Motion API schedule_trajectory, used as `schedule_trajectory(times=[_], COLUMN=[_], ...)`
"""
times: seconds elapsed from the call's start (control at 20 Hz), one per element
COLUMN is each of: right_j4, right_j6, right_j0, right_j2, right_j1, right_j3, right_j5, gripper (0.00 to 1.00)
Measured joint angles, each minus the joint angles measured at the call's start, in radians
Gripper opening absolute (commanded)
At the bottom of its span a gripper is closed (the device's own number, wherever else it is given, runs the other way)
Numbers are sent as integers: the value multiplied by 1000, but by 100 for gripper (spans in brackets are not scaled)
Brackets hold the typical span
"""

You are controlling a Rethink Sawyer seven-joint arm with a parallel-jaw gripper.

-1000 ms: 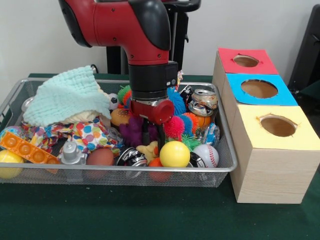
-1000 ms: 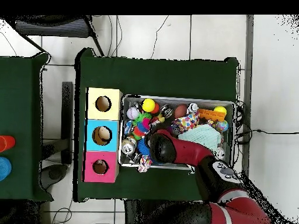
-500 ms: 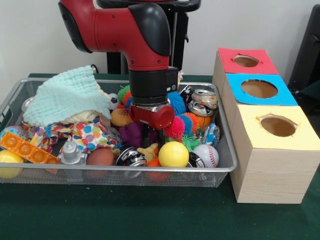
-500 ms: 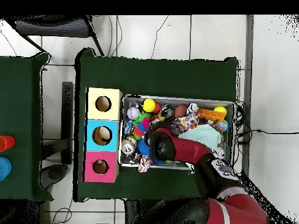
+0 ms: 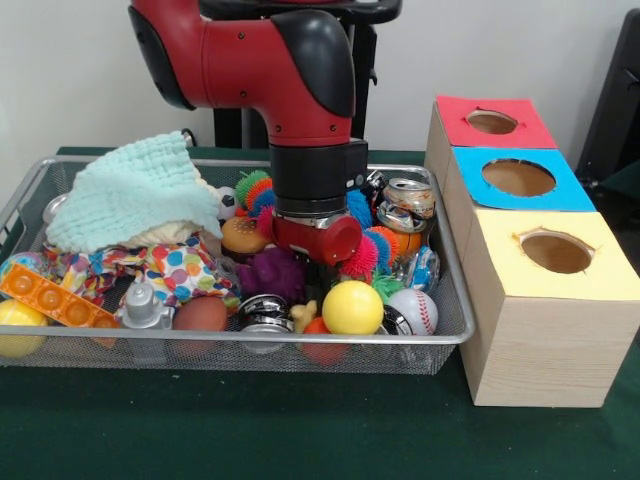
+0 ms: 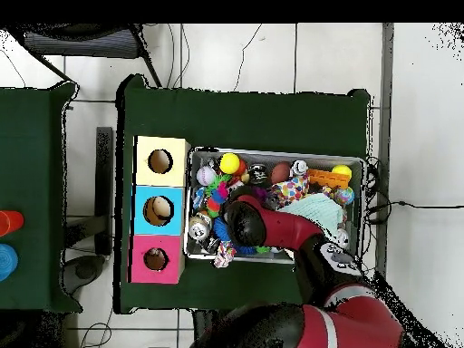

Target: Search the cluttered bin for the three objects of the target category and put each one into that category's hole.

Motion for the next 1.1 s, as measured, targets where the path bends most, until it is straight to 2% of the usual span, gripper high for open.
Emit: schedule_trajectory(times=[0.35, 0.55, 0.85, 1.1], right_j4=[2, 2, 9, 22], right_j6=[0, 0, 0, 0], right_j0=[14, 24, 45, 53], right_j2=[-9, -15, -22, -23], right_j1=[-37, -114, -271, -355], right_j3=[3, 18, 45, 63], right_j5=[7, 55, 192, 271], gripper=[0, 0, 0, 0])
